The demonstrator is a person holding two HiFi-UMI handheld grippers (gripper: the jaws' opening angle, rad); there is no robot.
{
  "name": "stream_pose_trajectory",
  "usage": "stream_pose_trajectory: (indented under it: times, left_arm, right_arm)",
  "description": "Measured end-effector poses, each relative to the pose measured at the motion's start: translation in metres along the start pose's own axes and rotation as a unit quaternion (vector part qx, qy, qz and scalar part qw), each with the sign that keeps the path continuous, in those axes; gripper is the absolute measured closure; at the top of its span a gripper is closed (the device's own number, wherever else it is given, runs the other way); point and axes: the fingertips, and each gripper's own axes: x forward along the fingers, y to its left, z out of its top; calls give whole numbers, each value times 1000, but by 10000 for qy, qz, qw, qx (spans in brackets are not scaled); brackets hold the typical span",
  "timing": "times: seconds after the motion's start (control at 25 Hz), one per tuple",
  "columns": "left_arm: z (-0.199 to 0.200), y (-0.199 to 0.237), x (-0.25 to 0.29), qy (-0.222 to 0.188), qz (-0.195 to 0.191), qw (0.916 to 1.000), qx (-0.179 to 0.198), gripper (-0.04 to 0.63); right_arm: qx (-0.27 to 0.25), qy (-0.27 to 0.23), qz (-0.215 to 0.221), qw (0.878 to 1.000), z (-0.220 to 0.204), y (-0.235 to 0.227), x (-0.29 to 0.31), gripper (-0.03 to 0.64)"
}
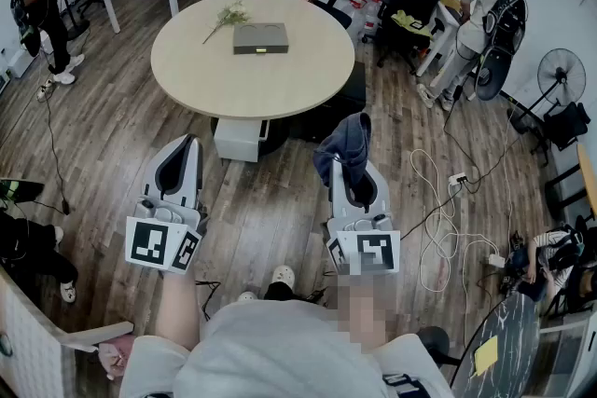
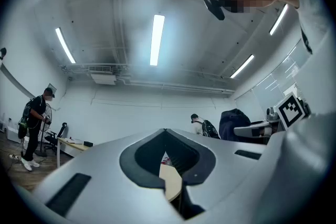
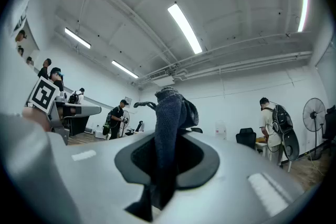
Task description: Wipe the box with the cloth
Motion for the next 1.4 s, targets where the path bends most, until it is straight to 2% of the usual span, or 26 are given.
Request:
stream_pose_trajectory:
  times: [0.36, 0.52, 0.72, 0.96, 1.4]
  left_arm:
    - [-4, -7, 27, 13, 16, 10000, 17, 588]
    - [-9, -9, 44, 13, 26, 10000, 57, 588]
    - [-13, -18, 66, -72, 4, 9999, 88, 588]
    - [-19, -30, 89, -113, 138, 9997, 181, 588]
    - [-37, -26, 121, -32, 226, 9996, 188, 588]
  right_arm:
    - [-103, 35, 94, 9999, -5, -21, 17, 558]
    - [9, 25, 89, 10000, -11, -37, 29, 558]
    - [113, -47, 182, 9998, -15, -59, 41, 558]
    - [-31, -31, 393, 9992, -23, -82, 55, 558]
    - [240, -39, 491, 9985, -42, -104, 87, 558]
